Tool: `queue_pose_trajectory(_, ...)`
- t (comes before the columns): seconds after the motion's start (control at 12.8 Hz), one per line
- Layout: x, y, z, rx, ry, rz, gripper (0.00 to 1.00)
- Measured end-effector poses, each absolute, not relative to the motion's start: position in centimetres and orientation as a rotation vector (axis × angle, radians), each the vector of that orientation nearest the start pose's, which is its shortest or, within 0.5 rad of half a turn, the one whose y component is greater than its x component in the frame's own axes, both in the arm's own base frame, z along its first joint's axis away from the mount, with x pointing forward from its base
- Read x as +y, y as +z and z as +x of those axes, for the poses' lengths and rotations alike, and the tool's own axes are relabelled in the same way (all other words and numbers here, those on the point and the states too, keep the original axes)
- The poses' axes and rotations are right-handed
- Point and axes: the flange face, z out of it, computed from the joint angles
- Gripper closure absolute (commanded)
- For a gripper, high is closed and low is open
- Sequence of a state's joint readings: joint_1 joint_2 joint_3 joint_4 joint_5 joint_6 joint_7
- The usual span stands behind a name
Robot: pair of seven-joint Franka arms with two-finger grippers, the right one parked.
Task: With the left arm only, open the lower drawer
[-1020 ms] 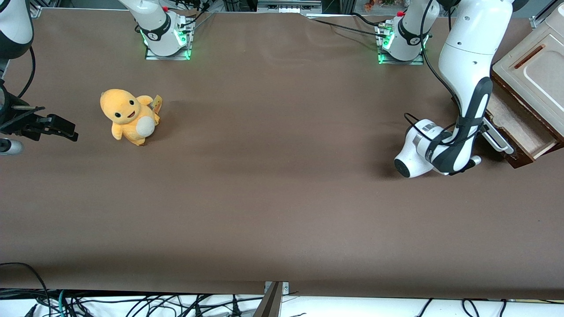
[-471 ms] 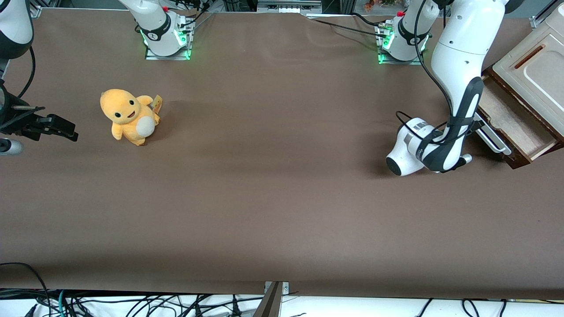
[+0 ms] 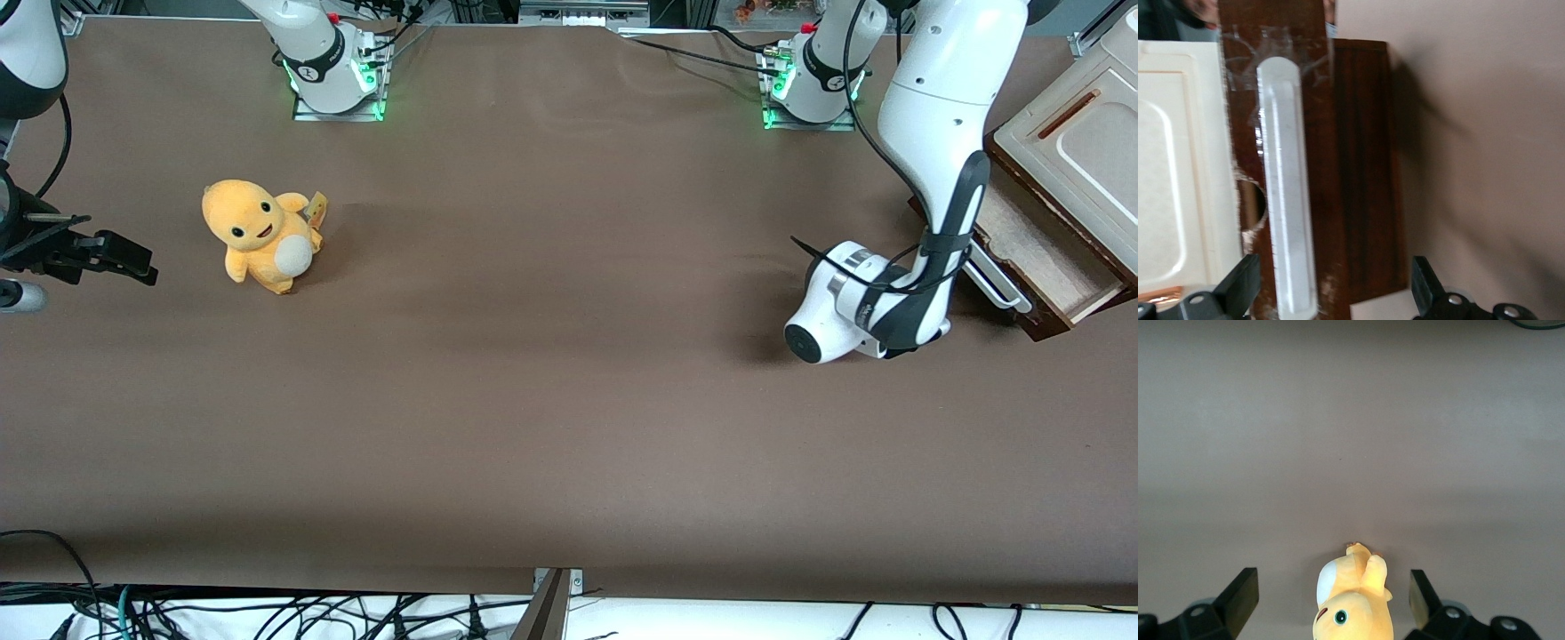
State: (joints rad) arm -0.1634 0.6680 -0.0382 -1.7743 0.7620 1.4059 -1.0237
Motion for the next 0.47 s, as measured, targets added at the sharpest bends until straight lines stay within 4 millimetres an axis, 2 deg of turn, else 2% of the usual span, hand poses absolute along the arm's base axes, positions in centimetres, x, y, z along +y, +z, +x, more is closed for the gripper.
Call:
queue_pose_trajectory(0.24, -5.7, 20.4, 57.5, -0.472, 0.44, -2.051, 0.0)
queue_pose_trajectory(0.47, -8.2, 24.4, 60.0, -0.421, 0.507, -2.244, 0.0)
